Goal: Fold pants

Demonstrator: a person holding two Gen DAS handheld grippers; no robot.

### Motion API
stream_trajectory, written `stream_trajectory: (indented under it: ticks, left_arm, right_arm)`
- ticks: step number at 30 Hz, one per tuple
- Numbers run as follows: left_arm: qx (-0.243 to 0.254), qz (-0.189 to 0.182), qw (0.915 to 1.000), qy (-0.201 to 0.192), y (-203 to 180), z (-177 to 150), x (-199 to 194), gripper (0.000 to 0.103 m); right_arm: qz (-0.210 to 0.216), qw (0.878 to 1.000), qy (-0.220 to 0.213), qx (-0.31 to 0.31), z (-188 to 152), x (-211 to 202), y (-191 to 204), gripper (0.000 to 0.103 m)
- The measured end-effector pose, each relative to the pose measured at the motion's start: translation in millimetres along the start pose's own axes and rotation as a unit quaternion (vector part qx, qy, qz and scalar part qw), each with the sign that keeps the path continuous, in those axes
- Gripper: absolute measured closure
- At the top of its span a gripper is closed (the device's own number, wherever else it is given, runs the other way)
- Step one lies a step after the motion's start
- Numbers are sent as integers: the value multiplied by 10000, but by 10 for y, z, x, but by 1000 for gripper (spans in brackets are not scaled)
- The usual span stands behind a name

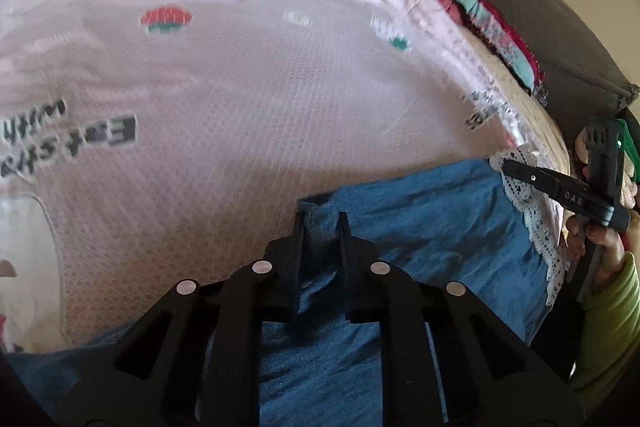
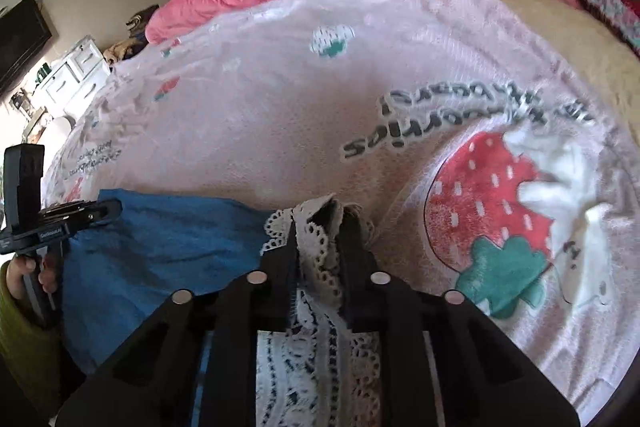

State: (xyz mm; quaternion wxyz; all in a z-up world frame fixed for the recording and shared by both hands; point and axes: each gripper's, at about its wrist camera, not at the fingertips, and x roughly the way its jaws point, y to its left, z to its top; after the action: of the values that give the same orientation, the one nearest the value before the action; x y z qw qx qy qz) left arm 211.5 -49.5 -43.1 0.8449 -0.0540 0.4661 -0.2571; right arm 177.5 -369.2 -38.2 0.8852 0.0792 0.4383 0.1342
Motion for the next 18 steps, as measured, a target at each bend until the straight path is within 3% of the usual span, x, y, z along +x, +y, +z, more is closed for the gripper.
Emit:
stream_trajectory:
  ticks: [6,9,13,17,18]
  left_arm:
    - [335,335,9976,-509,-119,116,-100,96]
    - [370,561,9966,-471,-99,119,33,97]
    - [345,764,9960,-318,-16,34,224,95]
    - [285,825,9956,-339,28,36,228,91]
    - [264,824,9957,-341,35,32,227,89]
  right_arm:
    - [-163,9980,-510,-333,215,-263,102,90]
    - [-336,9973,-313,-568,336,-111,131,90]
    - [-608,9951,294,-721,245,259,75,89]
    - [-596,9962,164,-608,151,309,17,86]
    - [-606,9963,137,-590,152,292,10,81]
